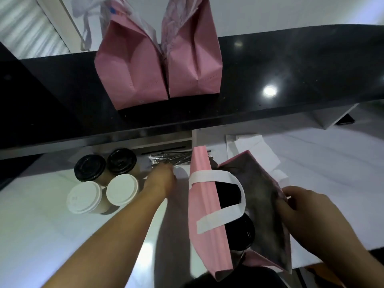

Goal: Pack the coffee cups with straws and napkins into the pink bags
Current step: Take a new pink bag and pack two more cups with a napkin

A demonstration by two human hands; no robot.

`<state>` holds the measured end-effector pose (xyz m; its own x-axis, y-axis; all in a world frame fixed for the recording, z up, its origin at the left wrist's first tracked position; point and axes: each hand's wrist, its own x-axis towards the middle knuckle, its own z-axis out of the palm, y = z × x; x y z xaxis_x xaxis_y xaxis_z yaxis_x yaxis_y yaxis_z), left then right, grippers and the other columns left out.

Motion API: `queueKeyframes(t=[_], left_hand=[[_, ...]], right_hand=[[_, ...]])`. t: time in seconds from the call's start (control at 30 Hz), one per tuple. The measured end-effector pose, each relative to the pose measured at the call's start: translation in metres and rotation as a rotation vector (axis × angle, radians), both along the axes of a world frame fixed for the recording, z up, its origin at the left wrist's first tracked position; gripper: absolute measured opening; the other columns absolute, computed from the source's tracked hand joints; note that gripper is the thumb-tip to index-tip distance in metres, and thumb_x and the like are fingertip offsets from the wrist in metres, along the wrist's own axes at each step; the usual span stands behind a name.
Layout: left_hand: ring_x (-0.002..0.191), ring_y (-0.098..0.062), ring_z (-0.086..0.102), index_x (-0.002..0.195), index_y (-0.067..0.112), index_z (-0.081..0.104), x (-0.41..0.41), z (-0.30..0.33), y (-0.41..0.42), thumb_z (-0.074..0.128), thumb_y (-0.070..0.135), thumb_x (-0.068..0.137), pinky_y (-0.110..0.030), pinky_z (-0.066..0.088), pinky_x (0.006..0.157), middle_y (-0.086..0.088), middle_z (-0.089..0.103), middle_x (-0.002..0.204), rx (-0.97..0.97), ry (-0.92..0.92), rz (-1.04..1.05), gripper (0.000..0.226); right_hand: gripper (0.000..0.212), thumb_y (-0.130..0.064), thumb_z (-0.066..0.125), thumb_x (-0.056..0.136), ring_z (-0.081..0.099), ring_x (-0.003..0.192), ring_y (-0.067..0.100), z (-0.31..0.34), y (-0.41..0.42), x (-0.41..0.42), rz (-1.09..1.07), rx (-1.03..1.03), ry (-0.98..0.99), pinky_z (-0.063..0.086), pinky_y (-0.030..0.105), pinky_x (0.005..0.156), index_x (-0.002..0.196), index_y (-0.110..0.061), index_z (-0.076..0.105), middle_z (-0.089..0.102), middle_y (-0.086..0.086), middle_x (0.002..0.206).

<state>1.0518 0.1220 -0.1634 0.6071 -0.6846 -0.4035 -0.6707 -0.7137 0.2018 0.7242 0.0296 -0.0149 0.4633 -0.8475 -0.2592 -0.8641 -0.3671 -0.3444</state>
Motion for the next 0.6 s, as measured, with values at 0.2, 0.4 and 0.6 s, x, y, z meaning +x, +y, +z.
queueKeyframes(t=[0.2, 0.4, 0.6], left_hand=[[0.123, -0.037, 0.060, 0.130, 0.005, 0.061, 0.012, -0.029, -0.016, 0.053, -0.006, 0.093, -0.046, 0.052, 0.101, -0.018, 0.060, 0.132, -0.022, -0.114, -0.017, 0.040], [0.114, -0.035, 0.067, 0.126, 0.010, 0.062, 0.013, -0.041, -0.014, 0.053, -0.003, 0.093, -0.042, 0.054, 0.089, -0.015, 0.067, 0.124, 0.014, -0.290, -0.175, 0.037], [0.117, -0.036, 0.066, 0.126, 0.009, 0.062, 0.019, -0.038, -0.016, 0.052, -0.006, 0.093, -0.043, 0.054, 0.091, -0.014, 0.065, 0.125, 0.061, -0.254, -0.285, 0.038]], right_hand=[[0.024, -0.041, 0.052, 0.095, 0.063, 0.057, 0.010, 0.005, -0.002, 0.005, -0.040, 0.035, 0.022, 0.049, 0.031, 0.051, 0.079, -0.030, 0.067, 0.068, -0.009, 0.061], [0.028, -0.041, 0.055, 0.093, 0.062, 0.055, 0.012, 0.000, -0.004, 0.005, -0.083, 0.005, 0.026, 0.054, 0.038, 0.054, 0.074, -0.023, 0.066, 0.068, -0.010, 0.061], [0.030, -0.039, 0.055, 0.094, 0.061, 0.052, 0.011, -0.002, -0.005, 0.006, -0.083, 0.012, 0.011, 0.052, 0.036, 0.052, 0.073, -0.022, 0.068, 0.067, -0.011, 0.057]])
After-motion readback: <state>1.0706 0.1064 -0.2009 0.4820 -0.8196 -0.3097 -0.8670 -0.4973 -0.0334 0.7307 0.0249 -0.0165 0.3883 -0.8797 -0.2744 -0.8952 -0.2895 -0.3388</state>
